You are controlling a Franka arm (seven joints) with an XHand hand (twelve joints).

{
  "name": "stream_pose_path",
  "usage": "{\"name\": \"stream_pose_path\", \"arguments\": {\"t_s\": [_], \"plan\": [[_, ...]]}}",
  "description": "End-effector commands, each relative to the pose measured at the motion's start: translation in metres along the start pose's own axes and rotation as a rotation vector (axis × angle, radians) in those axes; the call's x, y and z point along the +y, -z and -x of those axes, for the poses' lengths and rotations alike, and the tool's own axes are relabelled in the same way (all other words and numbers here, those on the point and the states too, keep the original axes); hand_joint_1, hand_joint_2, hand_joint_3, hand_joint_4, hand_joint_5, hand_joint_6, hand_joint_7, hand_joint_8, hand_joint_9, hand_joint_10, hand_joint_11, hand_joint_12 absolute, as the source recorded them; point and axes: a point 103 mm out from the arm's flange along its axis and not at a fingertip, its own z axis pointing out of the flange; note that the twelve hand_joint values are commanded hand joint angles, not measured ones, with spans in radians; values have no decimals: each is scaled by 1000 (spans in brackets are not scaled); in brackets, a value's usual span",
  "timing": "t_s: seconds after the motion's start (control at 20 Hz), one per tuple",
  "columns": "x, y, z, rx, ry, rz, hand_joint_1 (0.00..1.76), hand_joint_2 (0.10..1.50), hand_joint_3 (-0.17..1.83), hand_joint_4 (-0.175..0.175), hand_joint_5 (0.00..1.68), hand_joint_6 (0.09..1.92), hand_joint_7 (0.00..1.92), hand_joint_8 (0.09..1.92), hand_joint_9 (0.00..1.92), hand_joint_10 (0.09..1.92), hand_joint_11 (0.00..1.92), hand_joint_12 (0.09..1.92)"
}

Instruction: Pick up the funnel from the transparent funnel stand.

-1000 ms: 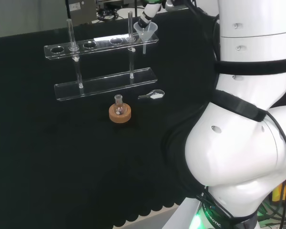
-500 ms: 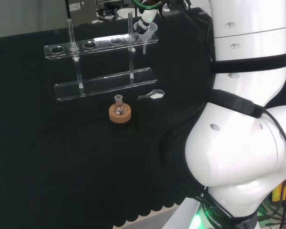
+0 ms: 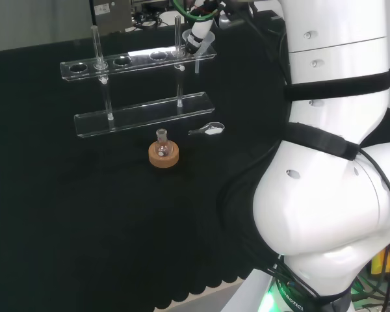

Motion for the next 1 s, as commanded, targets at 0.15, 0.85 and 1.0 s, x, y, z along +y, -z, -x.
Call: {"name": "stream_pose_path", "arguments": {"t_s": [0.15,0.85,1.0], "plan": [[8,-4,-1,-30,-5,0,604,598,437,-25,0,87,0,272,134,799,221,1393],[19,-8,4,-54,-11,-18,636,608,420,-27,0,87,0,278,152,795,200,1397],[18,-7,4,-53,-15,-16,644,614,414,-28,0,87,0,310,191,781,196,1400]]}}
